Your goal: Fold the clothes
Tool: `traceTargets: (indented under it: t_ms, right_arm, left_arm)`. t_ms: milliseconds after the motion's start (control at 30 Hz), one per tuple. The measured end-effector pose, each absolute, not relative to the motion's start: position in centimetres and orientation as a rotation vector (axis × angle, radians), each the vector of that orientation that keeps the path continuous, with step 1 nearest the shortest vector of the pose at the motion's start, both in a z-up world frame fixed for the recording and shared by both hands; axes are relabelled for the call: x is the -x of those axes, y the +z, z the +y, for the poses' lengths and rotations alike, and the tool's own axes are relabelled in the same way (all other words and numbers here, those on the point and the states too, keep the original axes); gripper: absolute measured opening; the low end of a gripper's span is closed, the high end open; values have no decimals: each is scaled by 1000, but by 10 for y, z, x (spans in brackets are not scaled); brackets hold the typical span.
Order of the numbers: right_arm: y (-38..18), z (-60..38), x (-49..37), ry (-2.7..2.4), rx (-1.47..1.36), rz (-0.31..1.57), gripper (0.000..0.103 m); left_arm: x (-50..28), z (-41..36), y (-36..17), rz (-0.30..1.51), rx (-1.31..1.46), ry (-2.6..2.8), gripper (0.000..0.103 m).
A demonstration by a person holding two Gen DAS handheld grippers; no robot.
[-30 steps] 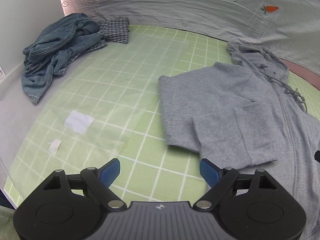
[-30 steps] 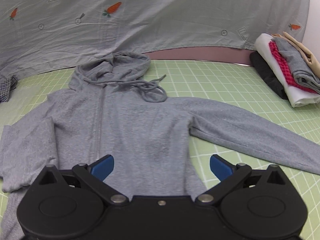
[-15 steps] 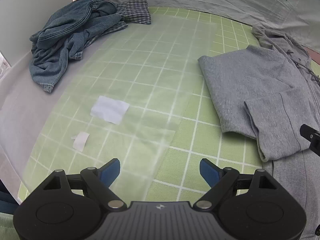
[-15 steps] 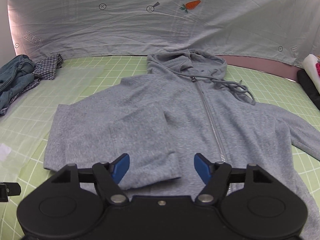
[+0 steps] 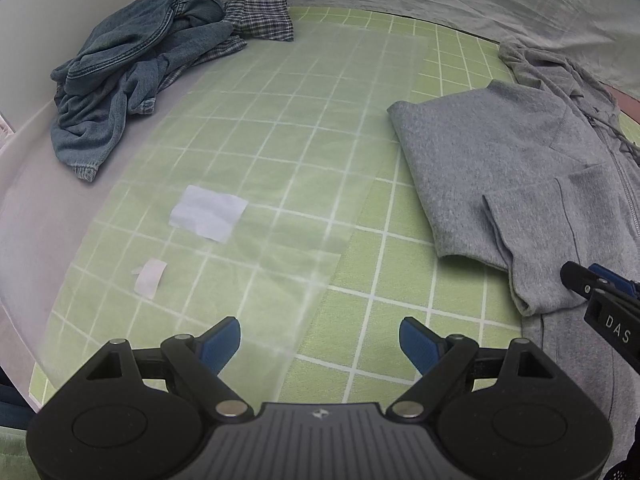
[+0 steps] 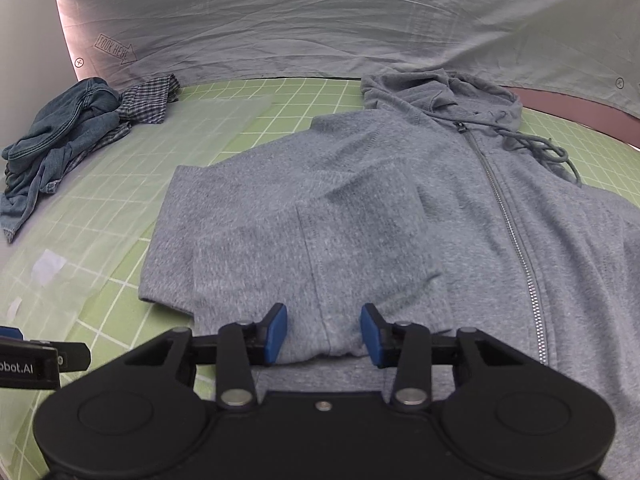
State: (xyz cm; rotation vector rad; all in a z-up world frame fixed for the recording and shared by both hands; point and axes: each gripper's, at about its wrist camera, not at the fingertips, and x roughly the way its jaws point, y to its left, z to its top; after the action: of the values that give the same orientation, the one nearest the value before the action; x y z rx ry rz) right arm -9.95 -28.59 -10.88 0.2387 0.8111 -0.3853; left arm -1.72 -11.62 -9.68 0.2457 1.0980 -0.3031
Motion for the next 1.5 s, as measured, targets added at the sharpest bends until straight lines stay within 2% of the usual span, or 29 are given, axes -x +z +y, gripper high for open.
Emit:
traceTargets:
  t_ms: [100,467,733,967,1033,1100,1133,1200,1267,1433,1500]
  right_arm:
    - [-105,-291,101,-368,-242,806,10]
    - [-71,-333,133,-387,-258,717,7]
    - [-37,-432,188,-548,-310,623,4]
    - [-51,-524,228,-733,-407,638,2]
    - [-56,-528,229,-743,-404,643,7]
    - [-59,-530,227,-719,-413,640,24]
    - [-60,-530,225,-703,-410,638,27]
    - [-63,-525,215,-670,-360,647,40]
    - [-68,-521,205,-655,-332,679,47]
    - [-82,-508,197,-630,-345,739,54]
    - [-87,-502,196,-607,-347,751,65]
  left_arm:
    - [19,-122,-95,1091,-246,-301,87]
    - [37,-154,-82,1059,-211,-261,87]
    - [46,-206,-72,1039,-193,-235,87]
    - [29,-236,-81,1055,-205,-190,88]
    - [21,-240,-86,1068,-203,-178,88]
    - [14,-245,-92,1077,-220,-169,89]
    - [10,-248,-96,1082,-229,-164,90]
    - [9,-250,-98,1084,-253,-166,90]
    - [9,-252,-100,1085,-277,-169,90]
    - [11,-252,-103,1072,-308,-179,94]
    - [8,-252,-103,1078,-310,-180,96]
